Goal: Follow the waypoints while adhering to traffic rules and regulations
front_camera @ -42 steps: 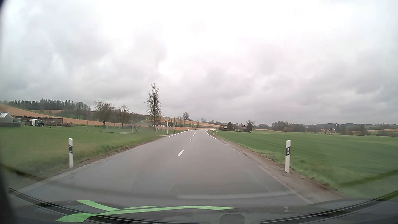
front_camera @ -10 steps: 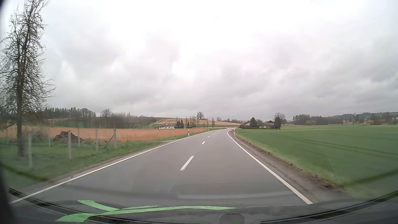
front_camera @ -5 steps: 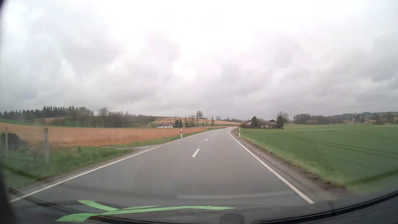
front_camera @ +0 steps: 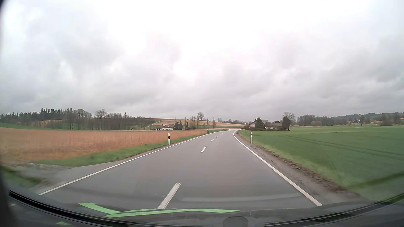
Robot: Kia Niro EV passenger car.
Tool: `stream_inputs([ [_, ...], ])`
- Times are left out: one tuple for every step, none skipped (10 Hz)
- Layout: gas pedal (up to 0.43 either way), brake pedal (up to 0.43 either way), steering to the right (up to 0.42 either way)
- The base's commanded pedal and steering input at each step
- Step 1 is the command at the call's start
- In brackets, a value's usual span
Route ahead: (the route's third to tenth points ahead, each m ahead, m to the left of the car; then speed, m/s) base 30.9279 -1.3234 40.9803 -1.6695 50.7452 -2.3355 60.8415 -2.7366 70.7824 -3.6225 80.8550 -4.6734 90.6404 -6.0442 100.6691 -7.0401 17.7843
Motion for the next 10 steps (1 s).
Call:
stream_inputs([
  [0.157,0.0,0.006],
  [0.157,0.0,0.006],
  [0.157,0.0,0.006],
  [0.157,0.0,0.006],
  [0.15,0.0,0.006],
  [0.138,0.0,0.006],
  [0.138,0.0,0.006],
  [0.138,0.0,0.006],
  [0.15,0.0,0.006],
  [0.15,0.0,0.006],
])
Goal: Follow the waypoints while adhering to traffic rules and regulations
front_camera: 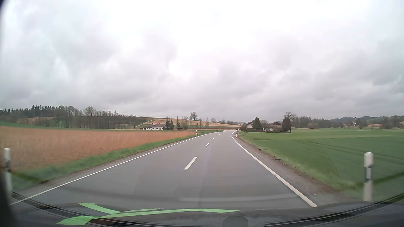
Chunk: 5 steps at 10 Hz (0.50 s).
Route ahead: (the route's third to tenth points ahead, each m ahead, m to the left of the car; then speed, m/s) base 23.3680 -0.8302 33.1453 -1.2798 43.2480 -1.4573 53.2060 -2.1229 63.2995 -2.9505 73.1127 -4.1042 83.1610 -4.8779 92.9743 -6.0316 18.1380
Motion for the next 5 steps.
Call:
stream_inputs([
  [0.169,0.0,0.006],
  [0.189,0.0,0.006],
  [0.189,0.0,0.006],
  [0.189,0.0,0.005],
  [0.197,0.0,0.006],
])
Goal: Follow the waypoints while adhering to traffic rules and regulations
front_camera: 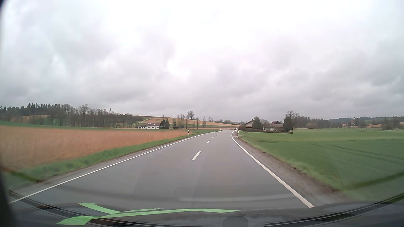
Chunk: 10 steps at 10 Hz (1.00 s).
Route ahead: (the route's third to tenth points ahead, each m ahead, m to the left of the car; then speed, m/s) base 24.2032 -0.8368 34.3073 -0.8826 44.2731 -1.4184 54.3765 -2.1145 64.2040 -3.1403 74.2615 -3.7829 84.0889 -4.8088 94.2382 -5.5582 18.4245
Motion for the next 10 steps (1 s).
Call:
stream_inputs([
  [0.197,0.0,0.006],
  [0.197,0.0,0.005],
  [0.197,0.0,0.006],
  [0.189,0.0,0.006],
  [0.169,0.0,0.006],
  [0.157,0.0,0.006],
  [0.157,0.0,0.006],
  [0.157,0.0,0.006],
  [0.157,0.0,0.006],
  [0.138,0.0,0.005],
])
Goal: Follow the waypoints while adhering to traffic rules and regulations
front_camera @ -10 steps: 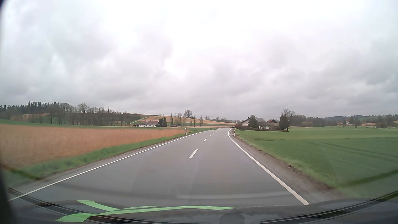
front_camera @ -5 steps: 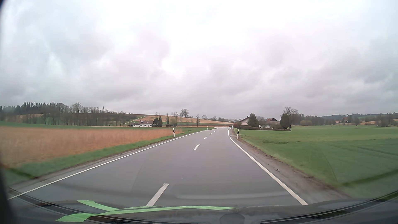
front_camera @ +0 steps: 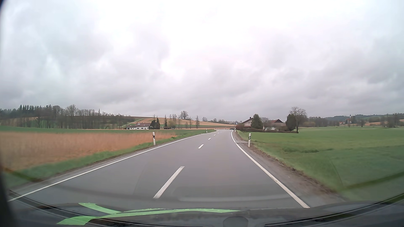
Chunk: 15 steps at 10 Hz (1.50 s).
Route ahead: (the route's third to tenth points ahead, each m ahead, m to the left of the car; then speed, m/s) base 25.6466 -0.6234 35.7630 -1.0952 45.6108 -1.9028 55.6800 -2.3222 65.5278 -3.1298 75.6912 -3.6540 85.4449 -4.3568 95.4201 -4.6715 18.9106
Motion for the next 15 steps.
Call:
stream_inputs([
  [0.138,0.0,0.006],
  [0.138,0.0,0.006],
  [0.138,0.0,0.006],
  [0.138,0.0,0.006],
  [0.138,0.0,0.006],
  [0.138,0.0,0.006],
  [0.138,0.0,0.005],
  [0.138,0.0,0.005],
  [0.138,0.0,0.005],
  [0.138,0.0,0.005],
  [0.138,0.0,0.005],
  [0.138,0.0,0.005],
  [0.138,0.0,0.005],
  [0.138,0.0,0.005],
  [0.138,0.0,0.005],
])
